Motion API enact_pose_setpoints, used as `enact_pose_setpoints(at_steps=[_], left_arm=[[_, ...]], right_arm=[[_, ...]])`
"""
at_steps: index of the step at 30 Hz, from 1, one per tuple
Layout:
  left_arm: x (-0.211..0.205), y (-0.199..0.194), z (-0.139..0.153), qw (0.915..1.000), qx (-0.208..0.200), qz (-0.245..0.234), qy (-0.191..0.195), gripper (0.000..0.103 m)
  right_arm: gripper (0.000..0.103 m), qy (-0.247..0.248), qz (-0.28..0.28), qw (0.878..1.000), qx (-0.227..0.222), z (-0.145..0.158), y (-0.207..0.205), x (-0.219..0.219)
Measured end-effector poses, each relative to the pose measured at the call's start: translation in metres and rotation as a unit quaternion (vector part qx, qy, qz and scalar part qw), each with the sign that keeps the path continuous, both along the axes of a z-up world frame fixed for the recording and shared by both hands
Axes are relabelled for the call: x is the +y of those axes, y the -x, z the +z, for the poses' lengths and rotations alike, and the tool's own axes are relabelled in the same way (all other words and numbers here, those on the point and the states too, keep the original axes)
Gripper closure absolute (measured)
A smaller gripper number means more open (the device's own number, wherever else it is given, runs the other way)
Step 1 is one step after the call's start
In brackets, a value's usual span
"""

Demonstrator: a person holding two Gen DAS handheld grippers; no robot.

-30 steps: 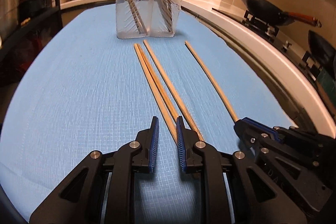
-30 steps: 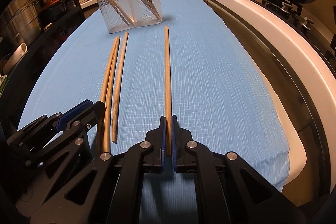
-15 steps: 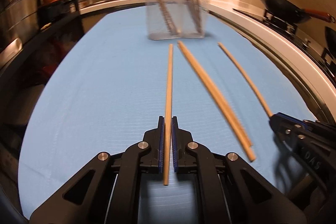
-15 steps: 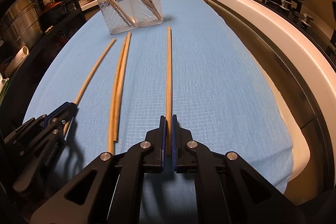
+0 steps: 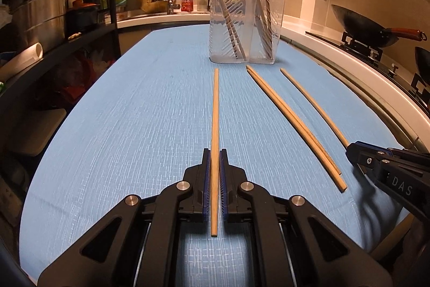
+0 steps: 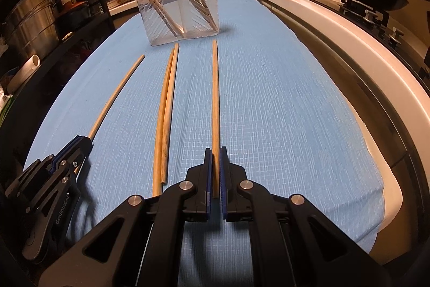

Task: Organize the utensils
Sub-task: 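Grasp a wooden chopstick with the left tool while the right tool grasps another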

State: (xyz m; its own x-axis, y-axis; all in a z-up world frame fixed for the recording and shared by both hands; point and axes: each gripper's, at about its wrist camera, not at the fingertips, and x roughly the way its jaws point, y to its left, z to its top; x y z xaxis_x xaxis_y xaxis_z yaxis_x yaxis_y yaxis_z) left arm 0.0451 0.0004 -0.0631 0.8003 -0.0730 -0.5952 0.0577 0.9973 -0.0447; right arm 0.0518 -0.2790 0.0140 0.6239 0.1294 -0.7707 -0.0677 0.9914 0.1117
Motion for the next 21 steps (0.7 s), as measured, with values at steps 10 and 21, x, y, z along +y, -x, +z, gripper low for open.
enact_pose_setpoints(at_steps=[10,21], left_arm=[[0.0013,0.0043,-0.0010,1.0000,-0.006,0.001,-0.002,0.096],[0.0026,0.0069,-0.0031,0.9998,-0.018,0.002,0.003,0.096]], right_arm=[[0.097,0.011,-0.001,1.000,-0.008,-0.0002,0.0000,0.0033],[0.098,0.027,0.002,0.999,-0.017,-0.0002,0.0011,0.0069]])
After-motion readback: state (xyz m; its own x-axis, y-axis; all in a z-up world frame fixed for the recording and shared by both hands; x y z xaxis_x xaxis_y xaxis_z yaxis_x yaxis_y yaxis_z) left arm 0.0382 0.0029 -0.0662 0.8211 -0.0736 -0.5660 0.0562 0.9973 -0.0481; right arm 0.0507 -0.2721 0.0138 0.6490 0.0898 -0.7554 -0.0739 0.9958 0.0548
